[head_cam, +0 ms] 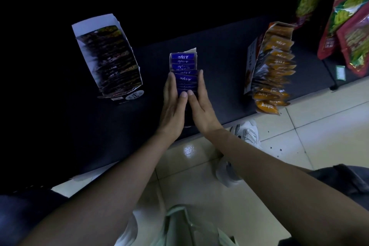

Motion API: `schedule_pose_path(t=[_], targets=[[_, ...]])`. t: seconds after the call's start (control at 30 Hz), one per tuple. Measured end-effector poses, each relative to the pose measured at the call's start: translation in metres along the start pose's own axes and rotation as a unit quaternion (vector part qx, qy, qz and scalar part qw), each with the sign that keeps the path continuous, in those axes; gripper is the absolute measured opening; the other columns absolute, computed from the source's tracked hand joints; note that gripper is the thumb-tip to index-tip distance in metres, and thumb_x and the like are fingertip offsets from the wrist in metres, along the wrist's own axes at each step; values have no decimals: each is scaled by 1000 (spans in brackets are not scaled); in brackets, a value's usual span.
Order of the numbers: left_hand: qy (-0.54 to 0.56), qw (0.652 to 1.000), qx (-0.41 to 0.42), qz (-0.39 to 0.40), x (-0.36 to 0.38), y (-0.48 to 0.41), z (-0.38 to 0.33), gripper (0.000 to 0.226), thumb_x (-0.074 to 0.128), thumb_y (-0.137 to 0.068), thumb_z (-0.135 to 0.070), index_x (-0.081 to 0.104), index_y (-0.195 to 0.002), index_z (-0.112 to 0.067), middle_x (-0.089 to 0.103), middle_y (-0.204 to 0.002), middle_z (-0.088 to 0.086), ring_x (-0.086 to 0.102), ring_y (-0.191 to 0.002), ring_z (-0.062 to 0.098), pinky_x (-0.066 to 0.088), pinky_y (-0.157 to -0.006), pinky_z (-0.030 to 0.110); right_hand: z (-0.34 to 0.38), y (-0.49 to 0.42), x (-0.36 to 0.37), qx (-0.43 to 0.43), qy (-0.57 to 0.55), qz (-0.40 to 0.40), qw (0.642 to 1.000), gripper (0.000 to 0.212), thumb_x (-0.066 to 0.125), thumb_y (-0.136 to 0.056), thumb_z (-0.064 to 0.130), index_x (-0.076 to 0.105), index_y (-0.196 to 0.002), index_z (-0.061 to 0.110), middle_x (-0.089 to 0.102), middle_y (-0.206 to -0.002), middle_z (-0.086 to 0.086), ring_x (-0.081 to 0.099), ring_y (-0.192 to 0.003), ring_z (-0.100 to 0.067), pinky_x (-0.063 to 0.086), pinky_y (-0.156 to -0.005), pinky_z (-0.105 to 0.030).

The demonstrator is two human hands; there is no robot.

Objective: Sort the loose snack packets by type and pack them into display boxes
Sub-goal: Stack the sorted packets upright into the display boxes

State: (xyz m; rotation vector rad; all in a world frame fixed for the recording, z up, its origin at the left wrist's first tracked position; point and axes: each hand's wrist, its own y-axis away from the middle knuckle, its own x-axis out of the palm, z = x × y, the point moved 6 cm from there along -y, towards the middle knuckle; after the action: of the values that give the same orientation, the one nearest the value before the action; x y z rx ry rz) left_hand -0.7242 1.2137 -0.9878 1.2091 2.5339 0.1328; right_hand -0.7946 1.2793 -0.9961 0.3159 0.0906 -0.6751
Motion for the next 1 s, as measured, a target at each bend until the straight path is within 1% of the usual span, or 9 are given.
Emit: schedule_pose_path(t=[0.07,0.13,0.27,0.33,0.4,0.53,0.73,0.87,1.0], targets=[[-35,999,14,-25,-5,0,-4,67,21,-91,-60,-4,-150,-42,2,-157,-12,22,-138,-1,24,-96,2,3,-1,0,-24,31,1,999,62,36,-101,36,6,-154,29,6,-162,8,10,-147,-2,16,-122,-39],[-79,996,12,-45,-6,-3,-5,66,19,-89,-63,2,-150,-44,5,-154,-12,29,-135,4,30,-98,10,2,-2,-1,-25,30,3,999,54,39,-101,34,19,-151,31,6,-162,11,13,-146,-1,19,-121,-38],[-181,981,54,-49,0,-4,-7,63,19,-94,-56,15,-152,-33,-1,-158,-12,12,-147,15,28,-116,41,-3,-10,-12,-15,26,-21,999,49,42,-98,35,28,-144,29,14,-160,11,23,-144,-6,27,-117,-43],[-196,977,70,-46,-1,-5,-5,64,18,-96,-54,16,-153,-26,-5,-161,-10,4,-149,15,22,-118,46,2,-16,-14,-39,38,-31,998,57,41,-96,39,22,-149,28,14,-161,9,21,-145,-7,25,-118,-45],[-201,977,66,-42,-3,-4,-1,65,16,-96,-53,11,-154,-24,-7,-162,-9,1,-149,14,18,-119,46,6,-23,-17,-40,48,-40,997,61,40,-96,40,18,-152,28,20,-160,7,22,-145,-8,25,-118,-46],[-194,979,54,-39,-3,-6,-1,68,13,-95,-53,-2,-154,-23,-14,-161,-8,-5,-149,12,14,-120,47,11,-23,-13,-54,93,-9,994,57,41,-97,27,25,-151,21,32,-154,3,32,-140,-10,31,-115,-43],[-130,991,22,-26,1,-9,1,72,10,-92,-60,-14,-151,-27,-22,-158,-11,-16,-146,4,6,-122,45,10,-22,-12,-60,103,13,993,59,38,-101,29,15,-154,22,11,-162,5,12,-147,-3,17,-121,-36],[-82,996,-10,-22,-2,-12,9,77,9,-89,-69,-13,-151,-29,-13,-160,-10,-11,-146,1,0,-122,40,11,-24,-9,-100,162,21,981,59,32,-103,32,8,-155,20,0,-163,6,1,-148,-4,13,-122,-42],[-32,999,-5,-5,-3,-15,11,86,8,-82,-80,-13,-151,-33,-16,-159,-16,-11,-144,-4,3,-116,24,7,-26,-12,-77,148,50,985,58,30,-103,37,5,-155,27,-6,-161,13,-3,-145,4,10,-122,-44]])
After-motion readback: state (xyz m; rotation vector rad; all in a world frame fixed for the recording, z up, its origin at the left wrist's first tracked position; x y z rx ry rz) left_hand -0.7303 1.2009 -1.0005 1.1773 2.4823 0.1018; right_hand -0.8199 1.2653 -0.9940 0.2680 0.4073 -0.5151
